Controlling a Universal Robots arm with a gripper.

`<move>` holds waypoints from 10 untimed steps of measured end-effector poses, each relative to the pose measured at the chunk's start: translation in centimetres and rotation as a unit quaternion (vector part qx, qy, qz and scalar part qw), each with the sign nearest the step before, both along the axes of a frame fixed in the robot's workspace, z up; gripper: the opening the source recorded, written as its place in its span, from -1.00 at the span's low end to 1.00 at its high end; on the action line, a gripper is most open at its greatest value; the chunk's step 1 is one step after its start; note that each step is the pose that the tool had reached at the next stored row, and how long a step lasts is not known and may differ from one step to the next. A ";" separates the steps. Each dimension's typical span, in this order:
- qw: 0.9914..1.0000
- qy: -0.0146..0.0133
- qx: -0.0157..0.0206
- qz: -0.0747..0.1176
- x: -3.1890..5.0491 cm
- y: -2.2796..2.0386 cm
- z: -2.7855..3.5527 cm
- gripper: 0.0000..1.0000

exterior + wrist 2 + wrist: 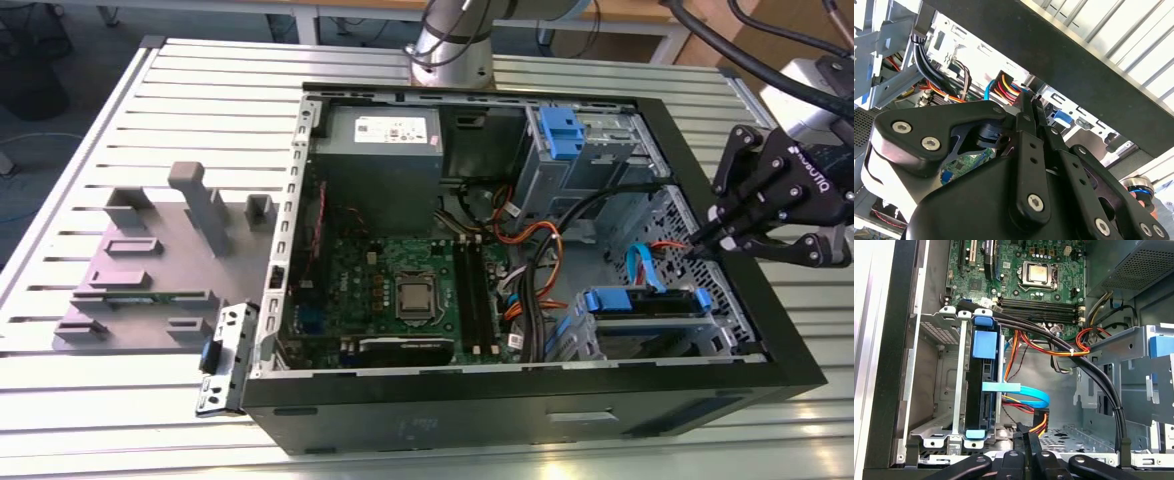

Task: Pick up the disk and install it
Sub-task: 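Insert the second disk wire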

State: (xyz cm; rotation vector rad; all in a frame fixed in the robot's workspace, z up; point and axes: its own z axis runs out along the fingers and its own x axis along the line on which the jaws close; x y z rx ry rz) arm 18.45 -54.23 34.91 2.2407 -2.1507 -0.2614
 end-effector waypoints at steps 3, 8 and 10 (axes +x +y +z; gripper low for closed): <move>1.000 0.000 0.000 0.000 -0.05 0.00 0.00 -0.69; 1.000 0.000 0.000 0.000 -0.29 -0.53 0.00 -0.69; 1.000 0.000 0.000 0.000 -0.35 -0.93 0.00 -0.69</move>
